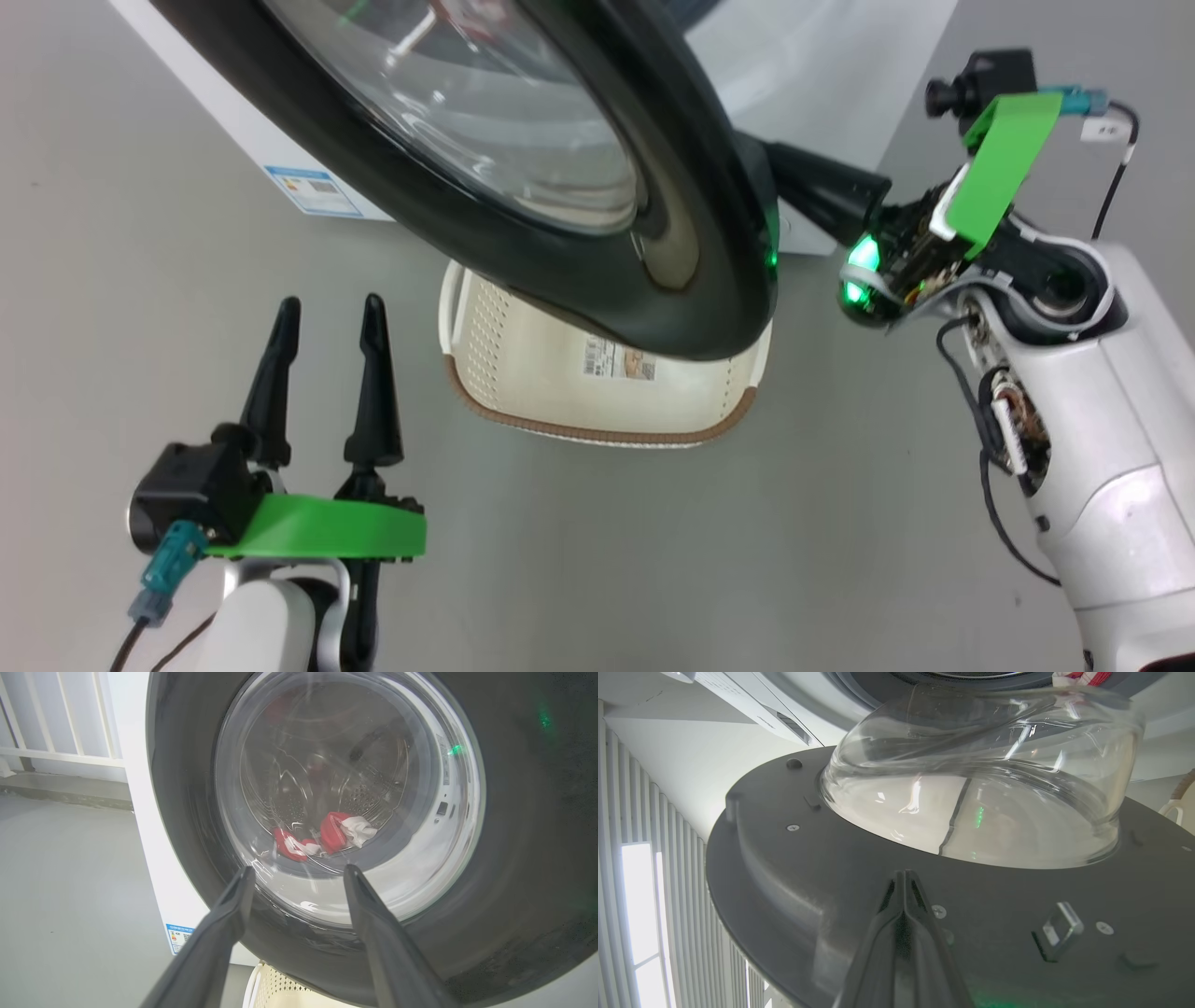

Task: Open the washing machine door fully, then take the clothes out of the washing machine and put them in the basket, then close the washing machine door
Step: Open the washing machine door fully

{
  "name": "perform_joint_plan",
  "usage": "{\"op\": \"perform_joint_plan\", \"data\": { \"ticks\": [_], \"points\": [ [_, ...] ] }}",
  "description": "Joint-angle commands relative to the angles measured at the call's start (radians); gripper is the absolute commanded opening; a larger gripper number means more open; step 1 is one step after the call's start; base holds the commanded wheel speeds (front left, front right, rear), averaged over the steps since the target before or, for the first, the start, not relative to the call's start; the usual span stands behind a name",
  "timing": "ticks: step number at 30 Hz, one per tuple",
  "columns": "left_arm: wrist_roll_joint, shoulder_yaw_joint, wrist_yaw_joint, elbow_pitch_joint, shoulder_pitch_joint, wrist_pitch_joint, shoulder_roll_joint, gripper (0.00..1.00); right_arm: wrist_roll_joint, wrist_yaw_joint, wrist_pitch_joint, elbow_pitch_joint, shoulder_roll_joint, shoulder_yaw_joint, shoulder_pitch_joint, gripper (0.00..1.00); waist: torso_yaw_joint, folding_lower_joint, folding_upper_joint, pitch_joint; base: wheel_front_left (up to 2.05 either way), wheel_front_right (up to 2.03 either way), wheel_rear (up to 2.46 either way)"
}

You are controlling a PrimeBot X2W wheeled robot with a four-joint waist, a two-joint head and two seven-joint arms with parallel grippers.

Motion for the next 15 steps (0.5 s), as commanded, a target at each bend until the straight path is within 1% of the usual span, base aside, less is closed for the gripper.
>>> {"op": "perform_joint_plan", "data": {
  "ticks": [1,15],
  "points": [
    [-0.001,0.036,0.006,-0.025,0.013,-0.008,0.019,1.00,-0.015,0.007,0.009,-0.021,0.029,0.019,0.023,0.00,0.020,0.0000,-0.0001,-0.028,0.00,0.00,0.00],
    [-0.014,0.037,0.016,0.005,0.086,-0.008,0.019,1.00,0.000,0.007,0.017,0.009,0.047,0.072,0.132,0.00,0.087,0.0000,-0.0001,-0.161,0.00,0.00,0.00]
  ]
}}
